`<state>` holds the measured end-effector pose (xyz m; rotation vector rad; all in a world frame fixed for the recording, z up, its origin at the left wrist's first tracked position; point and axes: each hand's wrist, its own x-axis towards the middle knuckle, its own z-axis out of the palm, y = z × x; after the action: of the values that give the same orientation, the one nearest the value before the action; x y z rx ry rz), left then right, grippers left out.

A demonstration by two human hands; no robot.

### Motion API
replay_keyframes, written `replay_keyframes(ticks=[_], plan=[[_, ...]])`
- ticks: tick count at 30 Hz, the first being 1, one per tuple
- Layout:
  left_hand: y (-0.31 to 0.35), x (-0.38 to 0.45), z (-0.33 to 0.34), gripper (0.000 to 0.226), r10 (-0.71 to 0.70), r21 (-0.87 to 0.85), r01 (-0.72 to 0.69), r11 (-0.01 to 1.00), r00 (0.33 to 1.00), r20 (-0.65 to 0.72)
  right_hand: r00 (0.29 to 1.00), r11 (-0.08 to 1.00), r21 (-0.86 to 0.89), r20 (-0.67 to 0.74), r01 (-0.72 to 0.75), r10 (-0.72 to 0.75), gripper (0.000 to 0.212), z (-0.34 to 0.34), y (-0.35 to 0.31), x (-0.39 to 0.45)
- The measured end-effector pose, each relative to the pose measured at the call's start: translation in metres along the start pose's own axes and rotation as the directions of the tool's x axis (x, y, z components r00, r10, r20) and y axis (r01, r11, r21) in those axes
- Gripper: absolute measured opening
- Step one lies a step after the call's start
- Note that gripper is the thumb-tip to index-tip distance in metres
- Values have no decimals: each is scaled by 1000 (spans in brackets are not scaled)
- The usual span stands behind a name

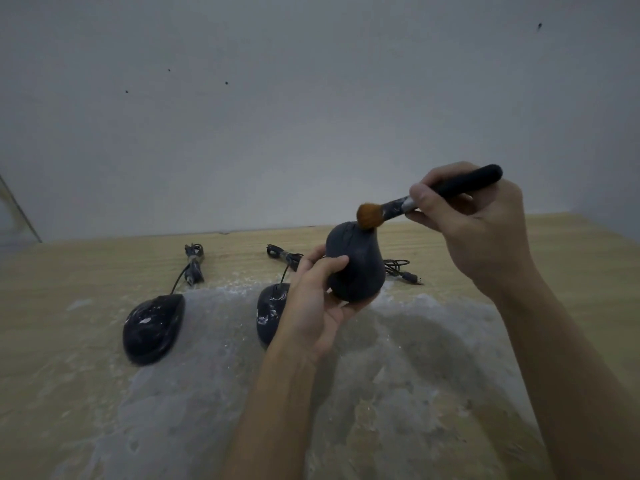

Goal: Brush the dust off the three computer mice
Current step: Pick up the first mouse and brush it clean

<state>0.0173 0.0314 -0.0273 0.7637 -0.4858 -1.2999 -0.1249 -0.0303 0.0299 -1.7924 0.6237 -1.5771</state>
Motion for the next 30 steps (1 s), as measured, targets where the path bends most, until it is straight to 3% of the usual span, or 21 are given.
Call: replay_keyframes(ticks=[5,9,12,16,19,21,23,25,28,30], plan=[[0,1,0,34,-48,-94,48,994,999,-3,994,998,-57,105,-29,35,1,7,2,-3],[-4,4,0,34,-39,-110,37,993,999,-20,967,997,8,243,-82,77,2,3,0,-5],[-7,7,-1,34,-42,-165,38,986,999,-22,910,995,-8,404,-99,94,2,-1,-4,-6],[-10,9,-6,38,-7,-171,-6,985,997,-73,813,968,-232,543,-94,209,4,-9,0,-6],[-10,9,-6,38,45,-144,-57,988,995,-90,882,940,-337,423,-60,208,5,-19,6,-2],[-11,9,-5,39,70,-83,-78,994,993,-96,932,981,-147,320,-125,167,5,-22,5,-2],[-14,8,-5,39,84,-13,-86,996,992,-96,921,976,31,339,-214,191,6,-20,4,-4],[-17,6,-6,38,88,55,-85,995,994,-67,900,967,14,370,-253,230,7,-15,11,-7],[-17,4,-8,39,98,147,-88,985,993,-62,975,985,-67,145,-160,169,11,-13,25,-5],[-18,4,-9,38,100,193,-86,977,993,-65,989,989,-22,39,-145,146,14,-16,30,-4]])
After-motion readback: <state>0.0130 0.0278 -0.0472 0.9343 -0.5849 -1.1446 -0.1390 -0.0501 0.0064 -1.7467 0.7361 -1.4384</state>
